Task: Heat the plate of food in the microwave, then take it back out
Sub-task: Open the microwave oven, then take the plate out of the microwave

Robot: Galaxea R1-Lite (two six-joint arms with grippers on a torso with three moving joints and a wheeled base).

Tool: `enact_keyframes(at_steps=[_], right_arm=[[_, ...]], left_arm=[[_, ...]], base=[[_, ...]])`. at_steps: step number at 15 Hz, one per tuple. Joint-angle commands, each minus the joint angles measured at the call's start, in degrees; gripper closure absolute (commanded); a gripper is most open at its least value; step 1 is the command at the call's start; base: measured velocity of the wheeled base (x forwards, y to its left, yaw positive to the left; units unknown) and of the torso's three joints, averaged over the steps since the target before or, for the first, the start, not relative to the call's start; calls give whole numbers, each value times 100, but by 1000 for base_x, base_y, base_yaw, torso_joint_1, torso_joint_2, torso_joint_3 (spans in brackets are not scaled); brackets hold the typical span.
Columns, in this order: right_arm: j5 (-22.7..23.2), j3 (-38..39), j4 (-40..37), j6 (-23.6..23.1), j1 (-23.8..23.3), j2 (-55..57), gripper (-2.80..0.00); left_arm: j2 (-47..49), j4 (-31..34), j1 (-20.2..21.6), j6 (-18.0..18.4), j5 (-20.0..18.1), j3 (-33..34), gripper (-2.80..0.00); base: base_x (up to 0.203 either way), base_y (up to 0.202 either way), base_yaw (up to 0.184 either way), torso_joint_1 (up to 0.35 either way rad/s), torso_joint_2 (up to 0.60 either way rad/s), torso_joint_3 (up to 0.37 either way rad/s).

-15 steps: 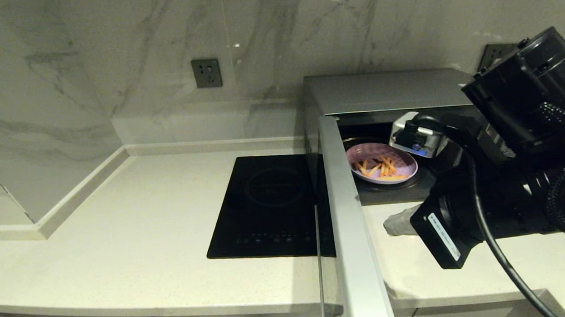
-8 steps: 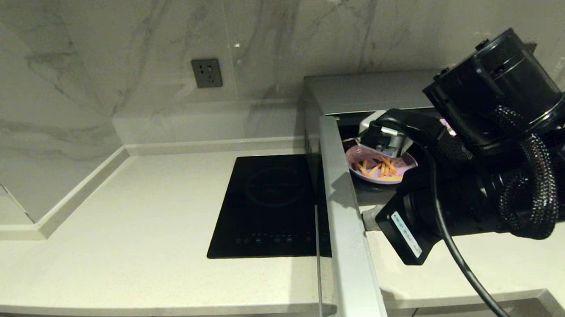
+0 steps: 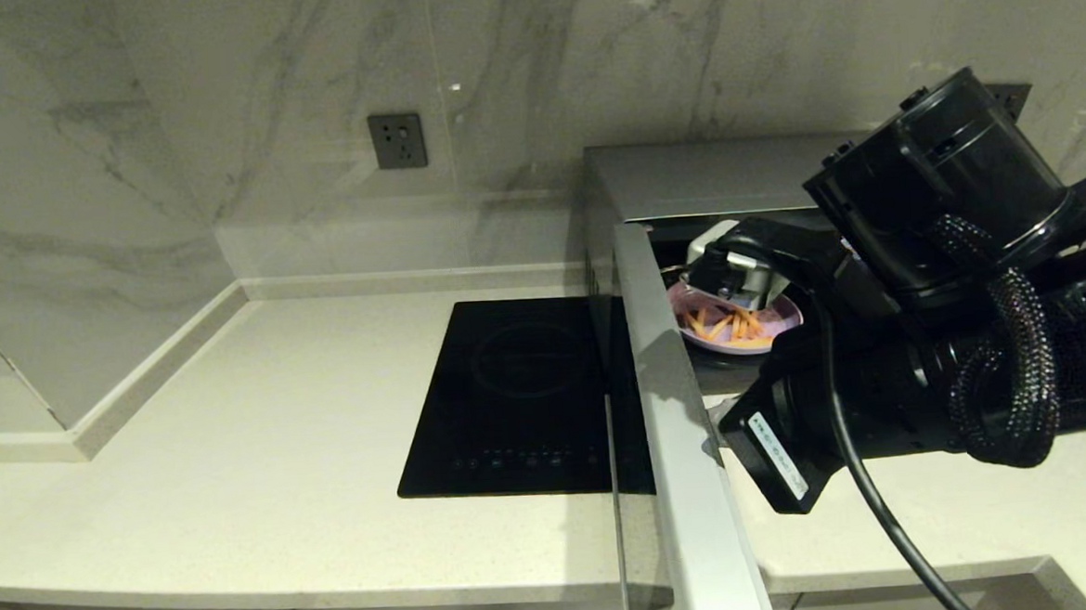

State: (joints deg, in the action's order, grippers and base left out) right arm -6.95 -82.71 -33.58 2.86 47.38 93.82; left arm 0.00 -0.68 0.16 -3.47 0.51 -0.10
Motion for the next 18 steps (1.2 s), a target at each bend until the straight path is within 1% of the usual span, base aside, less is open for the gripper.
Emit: enact_keyframes(at_steps=[1,2,3,4,5,7,9,10,12,14,15,18], right_arm=[[-125,-13,-17,108,-10,-27,0],[-300,-27,-19,306,-34,-37,0],[-648,-32,-19,630,-55,-39,0],[-894,-42,-18,1095,-84,-46,0],[-1037,-109,-15,1535,-224,-72,0],[-1101,-305,-17,2162,-670,-124,0],[-1259,-413,-17,2995,-1155,-98,0],[-1301,-426,-17,3444,-1476,-50,0],[-1183,-372,-12,4172,-2101,117,0],[-874,-425,220,5053,-2616,465,0],[-725,-449,355,5270,-2791,654,0],[-267,-597,451,5560,-3318,1242,0]], left_arm=[[0,-2,2,-4,2,1,0],[0,-2,2,-4,2,1,0],[0,-2,2,-4,2,1,0],[0,-2,2,-4,2,1,0],[0,-2,2,-4,2,1,0],[0,-2,2,-4,2,1,0],[0,-2,2,-4,2,1,0],[0,-2,2,-4,2,1,0],[0,-2,2,-4,2,1,0],[0,-2,2,-4,2,1,0],[0,-2,2,-4,2,1,0],[0,-2,2,-4,2,1,0]], base=[[0,0,0,0,0,0],[0,0,0,0,0,0],[0,0,0,0,0,0],[0,0,0,0,0,0],[0,0,0,0,0,0],[0,0,0,0,0,0],[0,0,0,0,0,0],[0,0,0,0,0,0],[0,0,0,0,0,0],[0,0,0,0,0,0],[0,0,0,0,0,0],[0,0,0,0,0,0]])
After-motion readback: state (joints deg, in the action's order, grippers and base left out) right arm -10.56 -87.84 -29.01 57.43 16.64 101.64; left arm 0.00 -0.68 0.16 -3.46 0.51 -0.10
